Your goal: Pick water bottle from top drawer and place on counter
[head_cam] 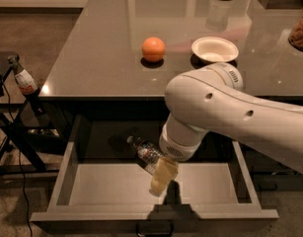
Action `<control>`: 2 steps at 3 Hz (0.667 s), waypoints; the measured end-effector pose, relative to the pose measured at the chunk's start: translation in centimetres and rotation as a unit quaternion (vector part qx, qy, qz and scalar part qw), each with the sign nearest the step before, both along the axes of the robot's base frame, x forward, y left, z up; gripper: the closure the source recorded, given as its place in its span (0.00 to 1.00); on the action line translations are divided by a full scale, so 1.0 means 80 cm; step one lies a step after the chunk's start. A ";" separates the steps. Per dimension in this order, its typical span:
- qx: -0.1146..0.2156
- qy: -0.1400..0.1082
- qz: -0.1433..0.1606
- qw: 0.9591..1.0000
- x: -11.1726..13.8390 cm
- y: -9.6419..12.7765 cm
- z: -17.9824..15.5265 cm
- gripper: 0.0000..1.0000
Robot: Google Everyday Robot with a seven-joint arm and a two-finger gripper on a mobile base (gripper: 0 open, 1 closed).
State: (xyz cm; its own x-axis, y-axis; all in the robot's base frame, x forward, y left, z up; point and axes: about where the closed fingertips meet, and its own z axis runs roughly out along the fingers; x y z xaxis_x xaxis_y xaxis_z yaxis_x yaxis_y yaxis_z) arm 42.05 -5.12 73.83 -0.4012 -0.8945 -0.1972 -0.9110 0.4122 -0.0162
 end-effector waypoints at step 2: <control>0.010 0.013 -0.025 1.000 0.048 0.034 -0.048 0.00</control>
Offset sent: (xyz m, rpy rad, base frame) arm 0.0605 0.0425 -0.0665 0.0257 0.0663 -0.0809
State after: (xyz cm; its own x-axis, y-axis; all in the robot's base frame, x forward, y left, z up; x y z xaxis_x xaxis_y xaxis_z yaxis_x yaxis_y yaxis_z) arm 45.88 -2.38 69.97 -0.4508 -0.8689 -0.2044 -0.8890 0.4575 0.0158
